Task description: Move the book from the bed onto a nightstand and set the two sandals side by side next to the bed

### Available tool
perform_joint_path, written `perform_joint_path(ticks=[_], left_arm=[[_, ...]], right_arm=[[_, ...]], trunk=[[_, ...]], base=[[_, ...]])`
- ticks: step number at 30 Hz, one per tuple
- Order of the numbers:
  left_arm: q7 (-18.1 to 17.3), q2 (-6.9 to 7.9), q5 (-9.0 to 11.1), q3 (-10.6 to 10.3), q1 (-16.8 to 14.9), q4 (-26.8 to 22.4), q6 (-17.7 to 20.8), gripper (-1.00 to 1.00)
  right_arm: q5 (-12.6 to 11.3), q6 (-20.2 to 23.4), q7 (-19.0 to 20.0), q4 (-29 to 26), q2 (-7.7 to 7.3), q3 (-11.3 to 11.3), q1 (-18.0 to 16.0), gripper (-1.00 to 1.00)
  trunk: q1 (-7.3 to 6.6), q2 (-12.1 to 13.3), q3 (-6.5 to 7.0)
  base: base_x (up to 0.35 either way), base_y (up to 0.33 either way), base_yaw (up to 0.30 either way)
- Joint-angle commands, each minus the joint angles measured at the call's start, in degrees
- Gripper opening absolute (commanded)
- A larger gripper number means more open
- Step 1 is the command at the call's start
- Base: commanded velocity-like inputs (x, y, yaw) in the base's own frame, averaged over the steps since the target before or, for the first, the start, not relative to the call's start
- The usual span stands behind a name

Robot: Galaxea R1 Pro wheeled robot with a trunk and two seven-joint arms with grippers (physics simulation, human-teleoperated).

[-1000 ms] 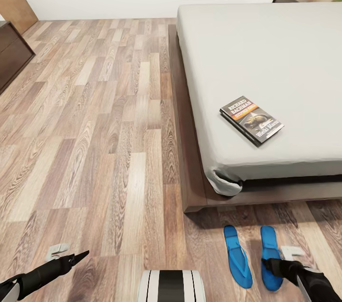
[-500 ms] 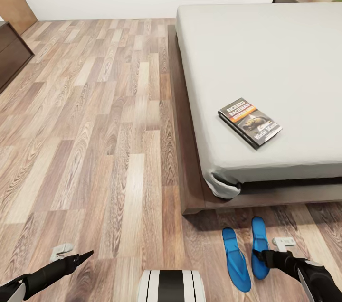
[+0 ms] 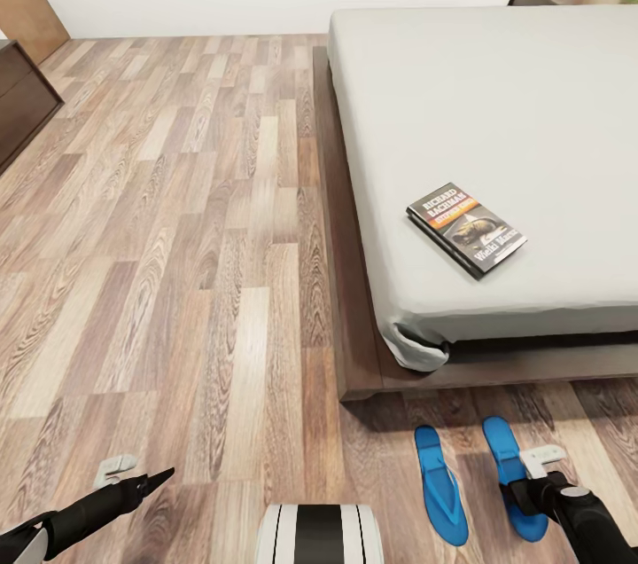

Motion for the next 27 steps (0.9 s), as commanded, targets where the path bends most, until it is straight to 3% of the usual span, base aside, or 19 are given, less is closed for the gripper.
perform_joint_path(ticks=[1, 14, 27], left_arm=[[-0.25, 0.00, 0.32, 0.11, -0.03, 0.01, 0.58, 1.00], [-0.25, 0.00, 0.32, 0.11, -0.02, 0.01, 0.58, 1.00], [-0.23, -0.08, 0.32, 0.11, -0.02, 0.01, 0.58, 1.00]], right_arm=[[0.65, 0.14, 0.49, -0.11, 0.05, -0.19, -0.02, -1.00], [0.76, 0.24, 0.50, -0.07, 0.16, -0.17, -0.02, -1.00], [0.76, 0.26, 0.53, -0.09, 0.16, -0.17, -0.02, -1.00]], trunk=[[-0.01, -0.01, -0.03], [-0.01, -0.01, -0.03], [0.33, -0.19, -2.91]], base=[[0.000, 0.000, 0.000], [0.000, 0.000, 0.000], [0.000, 0.000, 0.000]])
